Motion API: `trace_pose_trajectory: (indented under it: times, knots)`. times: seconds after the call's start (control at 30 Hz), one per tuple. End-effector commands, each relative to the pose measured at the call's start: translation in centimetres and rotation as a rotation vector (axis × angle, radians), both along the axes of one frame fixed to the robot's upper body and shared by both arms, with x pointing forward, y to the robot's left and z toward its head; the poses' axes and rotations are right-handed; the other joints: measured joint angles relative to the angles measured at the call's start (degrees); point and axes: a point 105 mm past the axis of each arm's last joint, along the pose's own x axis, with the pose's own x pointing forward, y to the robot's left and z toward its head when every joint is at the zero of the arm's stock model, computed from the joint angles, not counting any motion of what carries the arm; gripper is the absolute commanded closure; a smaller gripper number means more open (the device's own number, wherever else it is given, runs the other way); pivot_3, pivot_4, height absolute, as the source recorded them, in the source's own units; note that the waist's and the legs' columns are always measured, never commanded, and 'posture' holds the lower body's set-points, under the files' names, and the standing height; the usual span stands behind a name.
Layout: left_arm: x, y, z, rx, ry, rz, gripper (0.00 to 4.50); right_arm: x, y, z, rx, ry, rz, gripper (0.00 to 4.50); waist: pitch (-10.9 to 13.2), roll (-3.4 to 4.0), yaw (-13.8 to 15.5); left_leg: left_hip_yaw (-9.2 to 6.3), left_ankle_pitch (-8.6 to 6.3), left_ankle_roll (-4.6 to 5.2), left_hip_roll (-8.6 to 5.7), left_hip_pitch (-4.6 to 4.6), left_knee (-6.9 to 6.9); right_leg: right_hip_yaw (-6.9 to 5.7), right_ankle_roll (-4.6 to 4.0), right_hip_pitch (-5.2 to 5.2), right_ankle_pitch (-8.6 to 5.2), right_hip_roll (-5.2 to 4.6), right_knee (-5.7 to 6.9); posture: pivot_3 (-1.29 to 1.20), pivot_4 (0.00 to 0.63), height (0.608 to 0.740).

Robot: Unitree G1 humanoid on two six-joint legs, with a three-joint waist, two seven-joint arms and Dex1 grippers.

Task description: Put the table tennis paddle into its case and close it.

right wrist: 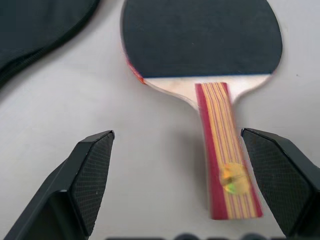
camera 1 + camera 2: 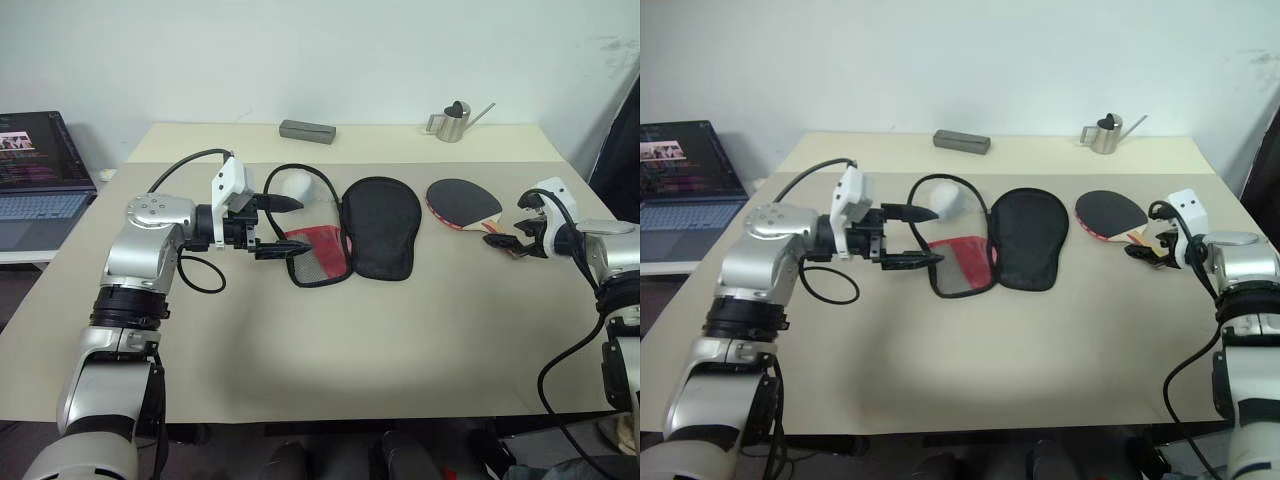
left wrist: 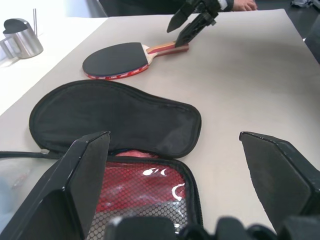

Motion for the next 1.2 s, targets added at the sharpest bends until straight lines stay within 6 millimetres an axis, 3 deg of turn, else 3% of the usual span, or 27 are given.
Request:
trace_pose_trajectory:
  times: [0.03, 0.5, 0.73, 0.83, 1.03, 1.1, 1.2]
  knots:
    - [-0.3, -0.2, 1.7, -0.010, -0.065, -0.022, 0.00, 0.4, -0.9, 0.5, -0.017, -0.028, -0.027, 0.04, 0.00, 0.00, -0.01, 0.00, 0.00, 0.00, 0.00, 0.00, 0.00, 0.00, 0.00, 0.00, 0.00, 0.00, 0.00, 0.00, 0.150, 0.740]
    - [-0.3, 0.3, 2.3, 0.000, -0.080, -0.001, 0.00, 0.8, -1.7, -1.8, 0.010, -0.031, -0.160, 0.04, 0.00, 0.00, -0.21, 0.01, 0.02, -0.04, 0.00, 0.00, 0.01, 0.04, 0.00, 0.00, 0.00, -0.01, 0.02, 0.00, 0.150, 0.740]
    - [-0.1, 0.4, 2.4, 0.004, -0.085, 0.004, 0.00, 0.9, 0.0, -3.3, 0.050, 0.006, -0.115, 0.04, 0.00, 0.00, -0.27, 0.01, 0.02, -0.03, 0.00, 0.00, 0.01, 0.04, 0.00, 0.00, 0.00, 0.00, 0.03, 0.00, 0.150, 0.740]
    - [0.0, 0.4, 2.4, 0.008, -0.086, 0.003, 0.00, 1.0, 0.6, -3.7, 0.072, 0.022, -0.101, 0.66, 0.00, 0.00, -0.45, 0.02, 0.02, -0.03, 0.00, 0.02, 0.01, 0.05, 0.00, 0.00, 0.00, 0.00, 0.04, 0.00, 0.150, 0.740]
    - [0.1, 0.5, 2.7, 0.011, -0.091, 0.004, 0.00, 0.6, 1.4, -4.3, 0.089, 0.068, -0.045, 2.71, 0.00, 0.00, -0.59, 0.04, 0.02, -0.03, 0.02, 0.05, 0.01, 0.07, 0.00, 0.01, 0.00, 0.02, 0.07, 0.00, 0.150, 0.740]
    - [0.1, 0.6, 2.7, 0.012, -0.093, 0.008, 0.00, 0.7, 1.4, -4.2, 0.078, 0.062, -0.052, 2.96, 0.00, 0.00, -0.77, 0.05, 0.02, -0.03, 0.03, 0.06, 0.01, 0.08, 0.00, 0.02, 0.00, 0.02, 0.07, 0.00, 0.150, 0.740]
    - [0.2, 0.6, 2.7, 0.011, -0.096, 0.012, 0.00, 1.0, 0.7, -4.1, 0.043, 0.043, -0.123, 2.97, -0.01, 0.00, -0.82, 0.05, 0.02, -0.03, 0.03, 0.08, 0.01, 0.09, 0.00, 0.02, 0.00, 0.02, 0.08, 0.00, 0.150, 0.740]
